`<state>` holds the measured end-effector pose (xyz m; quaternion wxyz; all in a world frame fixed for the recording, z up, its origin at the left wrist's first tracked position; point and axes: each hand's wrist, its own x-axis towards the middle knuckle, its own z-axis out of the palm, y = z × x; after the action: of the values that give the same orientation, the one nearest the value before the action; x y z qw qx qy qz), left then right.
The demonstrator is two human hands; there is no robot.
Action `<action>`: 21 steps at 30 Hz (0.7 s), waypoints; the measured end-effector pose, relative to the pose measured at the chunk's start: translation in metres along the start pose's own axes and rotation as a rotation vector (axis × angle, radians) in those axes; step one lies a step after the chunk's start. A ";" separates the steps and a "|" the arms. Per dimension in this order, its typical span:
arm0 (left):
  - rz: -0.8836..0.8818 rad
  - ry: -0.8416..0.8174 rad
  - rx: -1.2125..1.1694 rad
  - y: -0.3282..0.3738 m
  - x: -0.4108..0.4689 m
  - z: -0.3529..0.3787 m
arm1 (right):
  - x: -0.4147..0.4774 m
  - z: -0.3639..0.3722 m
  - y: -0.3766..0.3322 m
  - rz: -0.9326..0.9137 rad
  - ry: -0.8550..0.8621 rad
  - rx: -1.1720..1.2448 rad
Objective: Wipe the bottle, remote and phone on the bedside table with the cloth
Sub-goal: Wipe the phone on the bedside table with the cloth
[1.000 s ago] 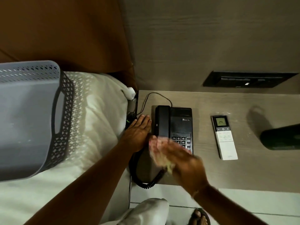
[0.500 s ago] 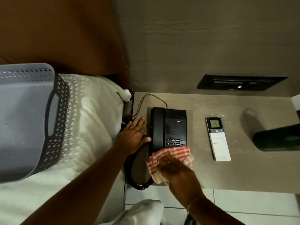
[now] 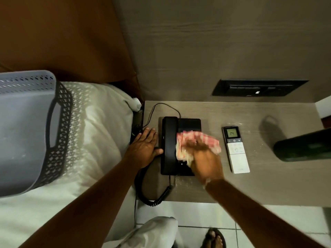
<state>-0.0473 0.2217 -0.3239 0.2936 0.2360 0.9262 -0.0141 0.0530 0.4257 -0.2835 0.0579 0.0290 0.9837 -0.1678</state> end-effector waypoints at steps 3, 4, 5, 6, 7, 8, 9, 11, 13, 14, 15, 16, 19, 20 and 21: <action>-0.070 -0.014 0.010 0.007 -0.003 -0.001 | -0.064 0.009 0.002 -0.068 -0.064 0.185; -0.100 -0.019 0.010 0.009 -0.004 0.000 | -0.078 0.009 0.003 -0.060 -0.100 0.246; -0.133 -0.025 0.005 0.011 -0.006 -0.001 | -0.088 0.008 0.004 -0.071 -0.133 0.313; -0.164 -0.034 -0.001 0.013 -0.009 -0.002 | -0.094 0.006 0.003 -0.086 -0.162 0.353; -0.185 -0.037 -0.014 0.017 -0.014 -0.006 | -0.097 0.000 0.001 -0.086 -0.180 0.349; -0.193 -0.027 -0.051 0.024 -0.021 -0.011 | -0.096 -0.010 -0.003 -0.049 -0.174 0.355; -0.195 0.002 -0.124 0.033 -0.030 -0.017 | -0.092 -0.024 -0.005 0.023 -0.154 0.404; -0.256 0.096 -0.412 0.052 -0.061 -0.037 | -0.076 -0.058 -0.018 0.136 -0.116 0.544; -0.345 0.157 -0.827 0.064 -0.106 -0.063 | -0.057 -0.100 -0.048 0.234 -0.082 0.901; -0.337 0.169 -1.061 0.067 -0.129 -0.077 | -0.048 -0.122 -0.065 0.296 -0.065 1.134; -0.312 0.183 -1.263 0.064 -0.155 -0.093 | -0.037 -0.141 -0.084 0.360 -0.060 1.314; -0.279 0.202 -1.376 0.058 -0.179 -0.108 | -0.027 -0.159 -0.104 0.386 -0.056 1.401; -0.284 0.390 -1.496 0.016 -0.244 -0.147 | 0.001 -0.191 -0.171 0.377 -0.153 1.597; -0.335 0.471 -1.567 -0.001 -0.262 -0.158 | 0.009 -0.197 -0.197 0.368 -0.218 1.648; -0.377 0.542 -1.645 -0.019 -0.278 -0.168 | 0.018 -0.201 -0.223 0.362 -0.261 1.639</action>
<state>0.0536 0.1134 -0.0343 0.1338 -0.2112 0.7042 0.6645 -0.0023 0.2836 -0.0250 0.1576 0.1990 0.5171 -0.8174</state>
